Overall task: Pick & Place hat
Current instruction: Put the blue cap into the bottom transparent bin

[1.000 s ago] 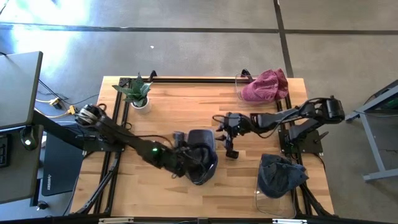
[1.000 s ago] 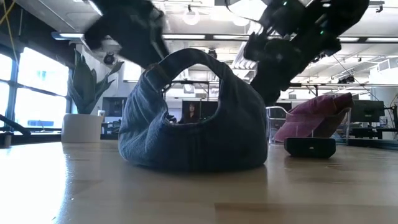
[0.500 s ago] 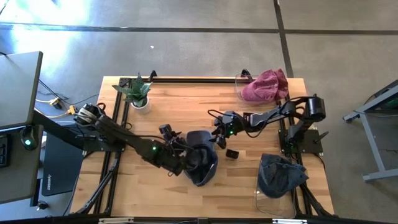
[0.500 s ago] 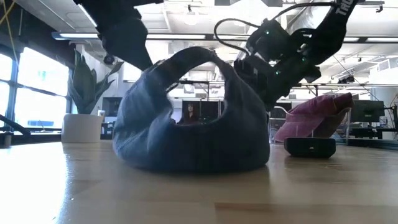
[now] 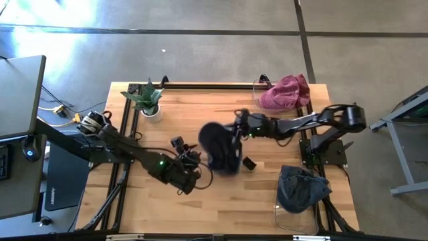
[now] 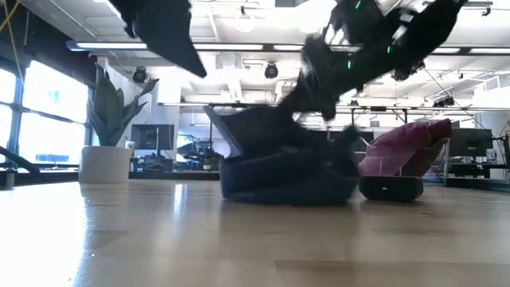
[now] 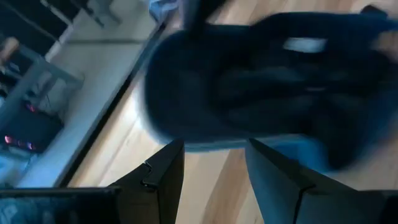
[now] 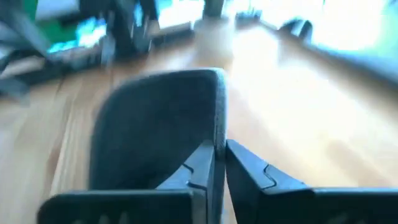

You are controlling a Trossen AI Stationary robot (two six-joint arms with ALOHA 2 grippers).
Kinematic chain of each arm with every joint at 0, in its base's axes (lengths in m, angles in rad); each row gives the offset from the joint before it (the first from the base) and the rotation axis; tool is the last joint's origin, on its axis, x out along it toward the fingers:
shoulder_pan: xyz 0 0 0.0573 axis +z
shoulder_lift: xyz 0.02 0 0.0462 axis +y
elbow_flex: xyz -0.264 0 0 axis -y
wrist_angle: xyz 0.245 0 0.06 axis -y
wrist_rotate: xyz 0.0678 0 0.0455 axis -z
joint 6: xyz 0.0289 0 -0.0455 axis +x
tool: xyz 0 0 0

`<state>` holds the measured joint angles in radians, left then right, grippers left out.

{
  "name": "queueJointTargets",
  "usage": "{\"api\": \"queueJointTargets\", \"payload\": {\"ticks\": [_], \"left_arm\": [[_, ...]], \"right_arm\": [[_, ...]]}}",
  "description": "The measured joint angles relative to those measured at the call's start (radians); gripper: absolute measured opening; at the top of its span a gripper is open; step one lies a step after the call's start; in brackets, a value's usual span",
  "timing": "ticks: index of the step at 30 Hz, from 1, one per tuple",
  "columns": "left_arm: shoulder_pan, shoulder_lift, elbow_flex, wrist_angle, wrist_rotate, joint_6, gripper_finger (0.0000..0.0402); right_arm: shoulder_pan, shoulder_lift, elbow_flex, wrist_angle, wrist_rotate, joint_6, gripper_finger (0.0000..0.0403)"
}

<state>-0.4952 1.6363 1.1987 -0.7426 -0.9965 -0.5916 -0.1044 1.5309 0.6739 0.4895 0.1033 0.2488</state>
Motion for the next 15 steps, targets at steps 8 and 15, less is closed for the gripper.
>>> {"api": "queueJointTargets", "payload": {"ticks": [8, 15], "left_arm": [[-0.045, 0.003, -0.001, 0.19, -0.087, 0.154, 0.0165], [-0.013, 0.067, -0.002, 0.43, -0.076, 0.391, 0.0165]], "right_arm": [[0.136, -0.184, 0.0, 0.071, 0.334, -0.215, 0.0022], [0.181, -0.177, -0.003, 0.147, 0.387, -0.308, 0.0008]]}}
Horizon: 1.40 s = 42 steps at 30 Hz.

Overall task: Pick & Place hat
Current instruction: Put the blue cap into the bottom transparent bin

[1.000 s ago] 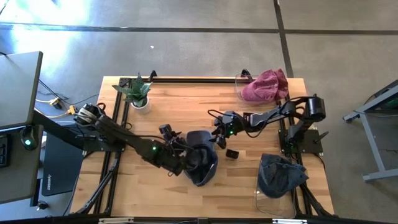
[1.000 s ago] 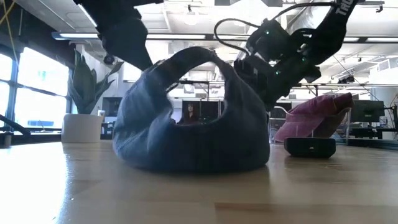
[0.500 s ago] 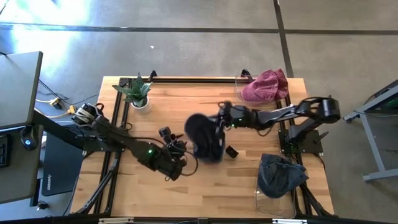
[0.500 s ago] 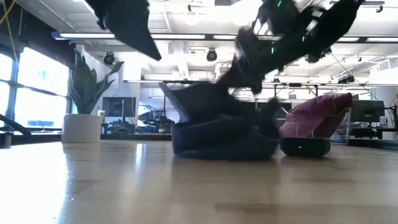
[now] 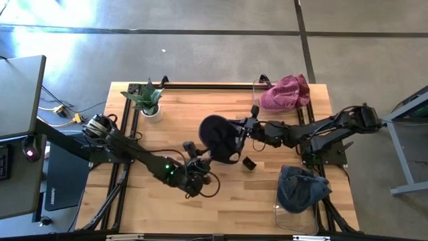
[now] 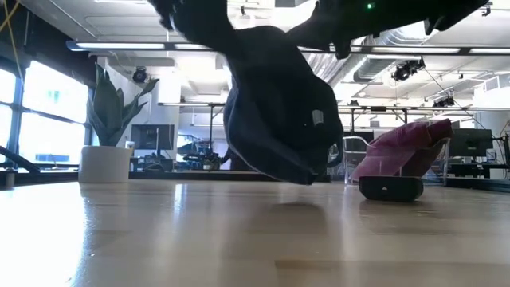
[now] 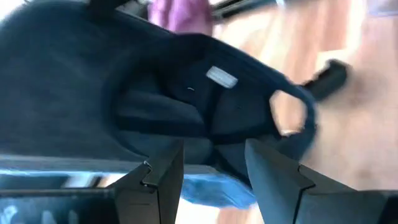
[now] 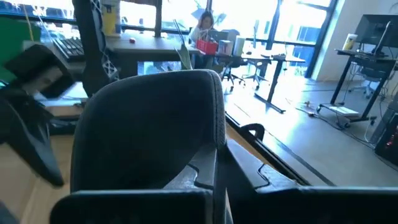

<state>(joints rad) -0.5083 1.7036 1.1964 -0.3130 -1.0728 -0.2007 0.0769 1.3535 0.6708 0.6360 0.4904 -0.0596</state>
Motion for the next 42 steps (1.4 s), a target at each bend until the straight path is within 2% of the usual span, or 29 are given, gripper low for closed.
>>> {"api": "queueJointTargets", "payload": {"ticks": [5, 9, 11, 13, 18, 22, 24, 26, 29, 34, 38, 42], "left_arm": [[-0.021, 0.009, 0.002, 0.001, -0.155, 0.003, 0.0165], [-0.063, -0.025, 0.002, -0.039, -0.337, -0.032, 0.0165], [-0.073, -0.065, 0.001, -0.077, -0.364, -0.055, 0.0165], [-0.056, -0.134, 0.0, -0.114, -0.308, -0.079, 0.0166], [0.116, -0.307, 0.002, -0.215, 0.009, -0.103, 0.0186], [0.286, -0.347, 0.002, -0.208, 0.293, -0.096, 0.0223], [0.351, -0.346, 0.001, -0.216, 0.399, -0.095, 0.0243], [0.395, -0.339, 0.001, -0.211, 0.436, -0.102, 0.0261], [0.446, -0.296, 0.001, -0.217, 0.431, -0.125, 0.0279], [0.472, -0.268, 0.001, -0.257, 0.512, -0.135, 0.028], [0.471, -0.268, 0.001, -0.282, 0.567, -0.14, 0.0256], [0.469, -0.268, 0.001, -0.257, 0.603, -0.109, 0.0192]], "right_arm": [[-0.001, 0.037, 0.0, -0.003, 0.008, -0.002, 0.002], [-0.001, 0.079, 0.0, 0.005, 0.026, -0.006, 0.0008], [-0.001, 0.1, 0.0, 0.031, 0.044, -0.013, 0.0008], [-0.001, 0.114, 0.0, 0.065, 0.073, -0.026, 0.0013], [-0.002, 0.119, 0.0, 0.083, 0.088, -0.04, 0.0011], [0.0, 0.119, 0.0, 0.088, 0.11, -0.054, 0.0008], [0.0, 0.119, 0.0, 0.088, 0.126, -0.062, 0.0012], [0.0, 0.119, 0.0, 0.088, 0.145, -0.076, 0.0017], [0.0, 0.119, 0.0, 0.088, 0.155, -0.08, 0.0015], [0.003, 0.119, 0.0, 0.087, 0.158, -0.102, 0.0008], [0.003, 0.115, 0.0, 0.085, 0.176, -0.103, 0.0018], [0.003, 0.111, 0.0, 0.083, 0.176, -0.102, 0.0021]]}}
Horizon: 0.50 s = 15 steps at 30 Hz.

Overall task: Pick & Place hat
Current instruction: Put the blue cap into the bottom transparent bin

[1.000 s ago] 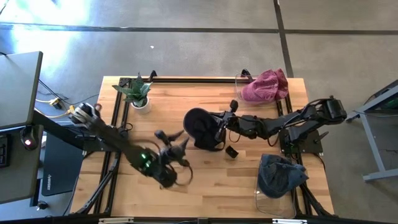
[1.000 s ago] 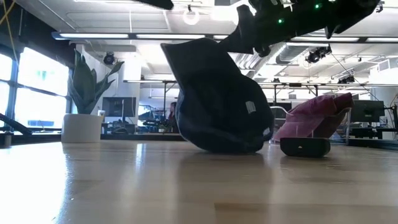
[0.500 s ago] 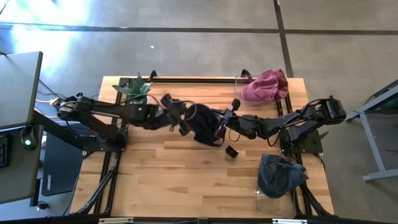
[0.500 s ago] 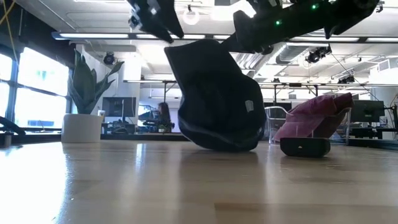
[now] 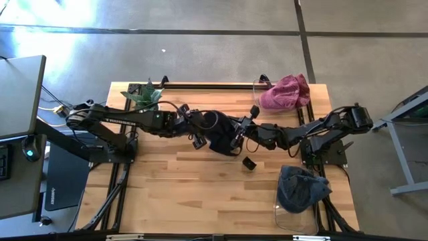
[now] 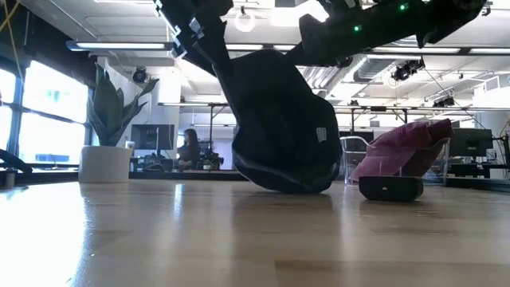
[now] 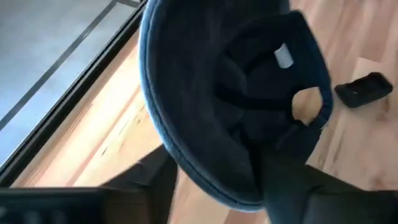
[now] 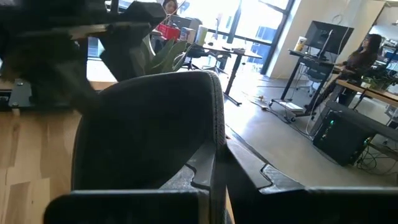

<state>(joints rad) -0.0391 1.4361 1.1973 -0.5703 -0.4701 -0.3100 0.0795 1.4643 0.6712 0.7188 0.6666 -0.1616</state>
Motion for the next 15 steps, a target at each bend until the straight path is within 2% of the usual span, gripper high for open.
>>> {"api": "queueJointTargets", "payload": {"ticks": [5, 8, 10, 15], "left_arm": [[0.001, 0.0, 0.0, -0.003, -0.042, 0.007, 0.0078], [0.002, -0.001, 0.0, 0.001, -0.097, 0.006, 0.0018], [0.002, -0.001, 0.001, 0.013, -0.116, -0.002, 0.0012], [-0.002, 0.0, 0.002, 0.048, -0.109, -0.011, 0.0016]], "right_arm": [[0.0, 0.0, 0.0, -0.01, -0.007, -0.004, 0.0018], [0.001, -0.003, 0.0, -0.036, -0.011, -0.056, 0.0033], [0.01, -0.018, 0.001, -0.079, 0.001, -0.11, 0.0055], [0.065, -0.106, 0.024, -0.231, 0.139, -0.194, 0.0135]]}}
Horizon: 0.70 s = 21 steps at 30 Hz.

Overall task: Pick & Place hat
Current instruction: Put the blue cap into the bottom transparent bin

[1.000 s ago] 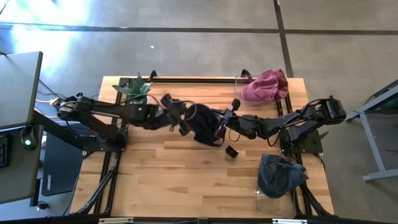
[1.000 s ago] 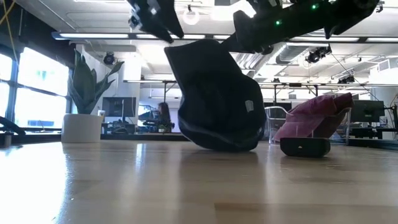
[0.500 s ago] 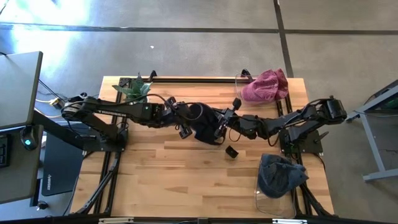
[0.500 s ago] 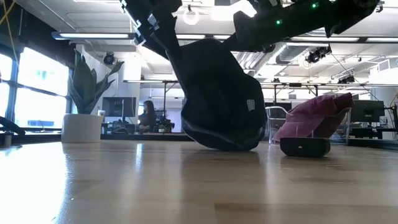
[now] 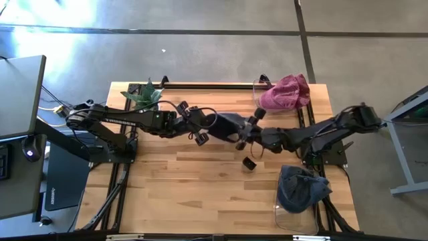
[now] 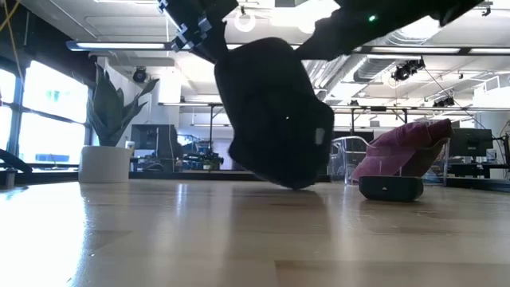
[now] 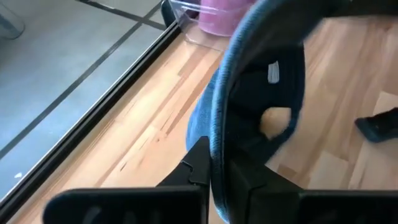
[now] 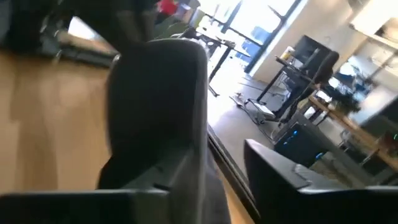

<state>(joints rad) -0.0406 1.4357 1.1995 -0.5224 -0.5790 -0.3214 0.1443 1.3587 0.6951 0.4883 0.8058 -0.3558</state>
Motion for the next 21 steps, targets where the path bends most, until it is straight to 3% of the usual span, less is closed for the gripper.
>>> {"api": "queueJointTargets", "payload": {"ticks": [4, 7, 11, 17, 21], "left_arm": [[0.001, 0.0, -0.003, 0.033, 0.0, 0.008, 0.0004], [0.0, 0.0, -0.003, 0.045, 0.007, 0.005, 0.0006], [0.0, -0.006, -0.003, 0.048, 0.006, -0.003, 0.0003], [0.0, -0.008, -0.003, 0.087, -0.029, -0.019, 0.0003], [-0.014, -0.008, -0.003, 0.111, -0.051, -0.014, 0.0003]], "right_arm": [[0.075, -0.037, 0.001, -0.124, 0.003, -0.015, 0.018], [0.143, -0.023, -0.004, -0.198, 0.069, -0.073, 0.0176], [0.216, -0.012, -0.005, -0.218, 0.175, -0.12, 0.0138], [0.263, 0.067, -0.004, -0.22, 0.086, -0.092, 0.005], [0.244, 0.188, -0.005, -0.137, 0.137, -0.105, 0.0006]]}}
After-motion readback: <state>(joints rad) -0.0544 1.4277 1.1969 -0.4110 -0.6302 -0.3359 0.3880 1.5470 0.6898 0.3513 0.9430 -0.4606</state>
